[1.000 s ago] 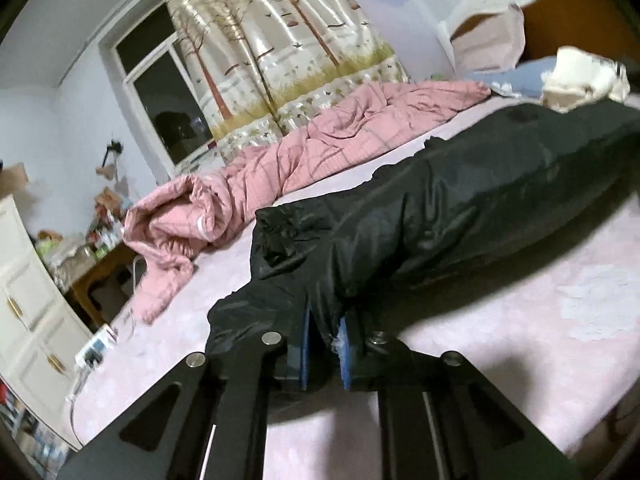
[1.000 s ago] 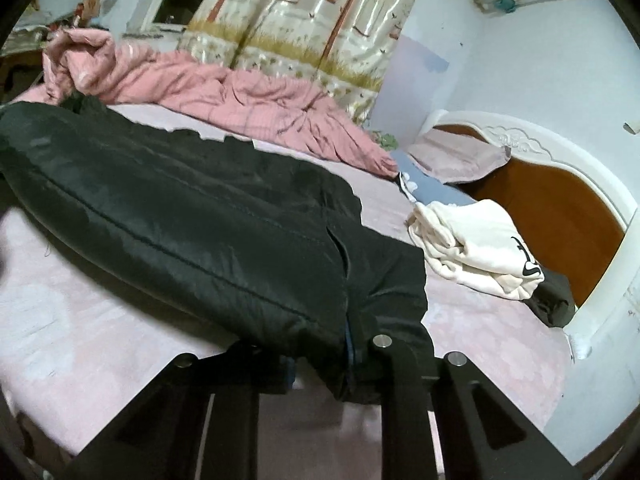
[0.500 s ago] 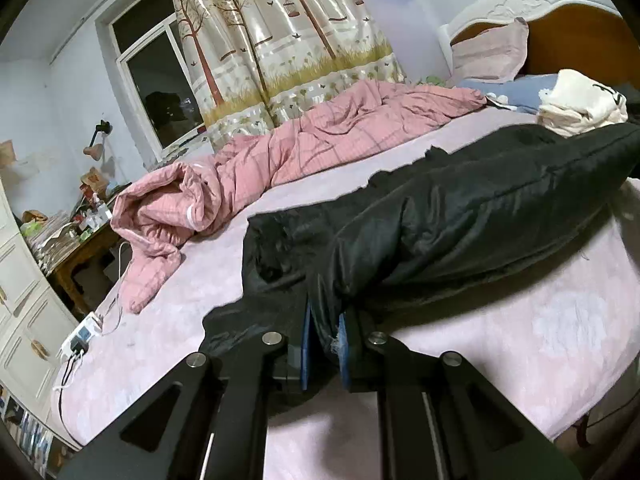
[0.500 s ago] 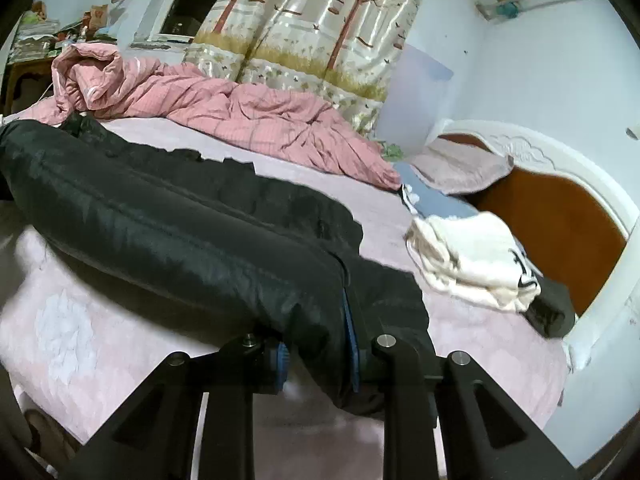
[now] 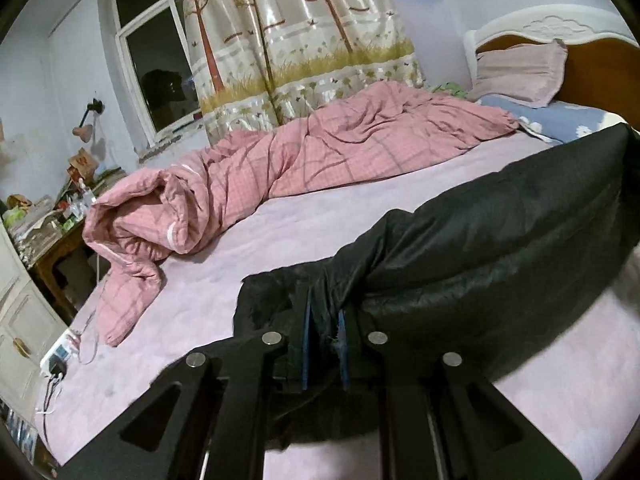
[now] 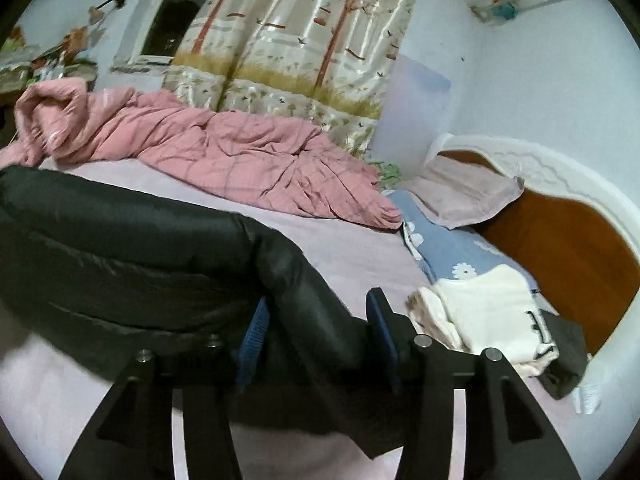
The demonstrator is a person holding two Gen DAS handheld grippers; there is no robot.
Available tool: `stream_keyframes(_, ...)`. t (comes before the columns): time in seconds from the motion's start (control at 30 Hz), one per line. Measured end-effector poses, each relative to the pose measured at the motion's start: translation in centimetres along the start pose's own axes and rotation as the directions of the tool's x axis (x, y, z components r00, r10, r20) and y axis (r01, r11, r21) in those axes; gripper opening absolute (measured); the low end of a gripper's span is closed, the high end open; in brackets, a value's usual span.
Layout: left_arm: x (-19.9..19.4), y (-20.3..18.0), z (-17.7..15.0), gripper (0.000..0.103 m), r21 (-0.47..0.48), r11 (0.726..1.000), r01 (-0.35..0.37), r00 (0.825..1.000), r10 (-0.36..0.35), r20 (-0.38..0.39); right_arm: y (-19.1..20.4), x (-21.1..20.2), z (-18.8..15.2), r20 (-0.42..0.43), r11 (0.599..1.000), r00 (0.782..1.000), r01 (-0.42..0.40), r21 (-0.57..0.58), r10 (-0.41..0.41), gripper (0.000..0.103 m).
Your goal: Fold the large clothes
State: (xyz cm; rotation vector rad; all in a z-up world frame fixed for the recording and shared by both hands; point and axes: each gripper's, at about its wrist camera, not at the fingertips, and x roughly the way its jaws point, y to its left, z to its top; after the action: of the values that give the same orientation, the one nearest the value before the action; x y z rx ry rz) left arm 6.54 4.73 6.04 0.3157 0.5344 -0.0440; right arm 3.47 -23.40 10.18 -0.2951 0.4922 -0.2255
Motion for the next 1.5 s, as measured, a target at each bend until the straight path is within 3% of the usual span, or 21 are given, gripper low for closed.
stream_keyframes(0.17,4.8,-0.7,0.4,0.012,-0.011,1.000,-0.004,0.999,0.004,-0.035,1.2,6.1,0.5,-0.037,0.999,0.999,0.018,0.030,-0.017,0.052)
stream_keyframes(0.33,8.7,-1.7,-0.9,0.014,0.021,1.000,-0.023,0.997,0.025,-0.072,2.7,10.2,-1.3,-0.038,0.997,0.999,0.037,0.064,-0.035,0.060)
stream_keyframes(0.63,10.0,-2.2,-1.6,0.017,0.044,0.998,-0.047,0.997,0.049,-0.063,2.1,11.3,-2.8,-0.057,0.995,0.998,-0.012,0.104,0.018,0.063)
stream_keyframes(0.73,8.7,-1.7,-1.7,0.033,0.029,0.998,-0.062,0.998,0.063,-0.014,1.6,10.2,-3.0,-0.033,0.992,0.999,-0.031,0.125,0.036,0.065)
stream_keyframes(0.8,7.5,-1.1,-1.7,0.065,0.011,0.997,-0.070,0.997,0.070,0.033,1.1,9.0,-3.1,0.003,0.989,0.999,-0.053,0.141,0.054,0.078)
stream_keyframes(0.87,6.0,-0.2,-1.8,0.083,-0.022,0.996,-0.083,0.994,0.084,0.075,0.5,7.7,-3.3,0.037,0.986,0.998,-0.065,0.156,0.060,0.085)
stream_keyframes(1.0,4.2,1.8,-2.2,0.098,-0.091,0.993,-0.072,0.992,0.081,0.098,-1.1,5.5,-3.7,0.086,0.978,0.995,-0.059,0.199,0.043,0.086)
stream_keyframes(1.07,4.0,2.6,-2.4,0.103,-0.119,0.990,-0.077,0.992,0.088,0.092,-2.0,5.3,-4.2,0.078,0.972,0.997,-0.026,0.233,0.008,0.088)
stream_keyframes(1.2,5.1,4.5,-2.9,0.103,-0.185,0.978,-0.101,0.994,0.106,0.022,-4.3,6.3,-5.3,0.003,0.948,0.998,0.057,0.314,-0.061,0.088)
stream_keyframes(1.37,5.8,7.3,-3.6,0.103,-0.304,0.950,-0.072,0.997,0.073,-0.008,-6.4,7.7,-6.2,-0.049,0.916,0.999,0.027,0.400,-0.008,0.088)
stream_keyframes(1.5,5.7,7.8,-3.6,0.103,-0.296,0.952,-0.074,0.997,0.073,-0.015,-6.5,8.1,-6.4,-0.058,0.921,0.998,0.000,0.391,0.025,0.088)
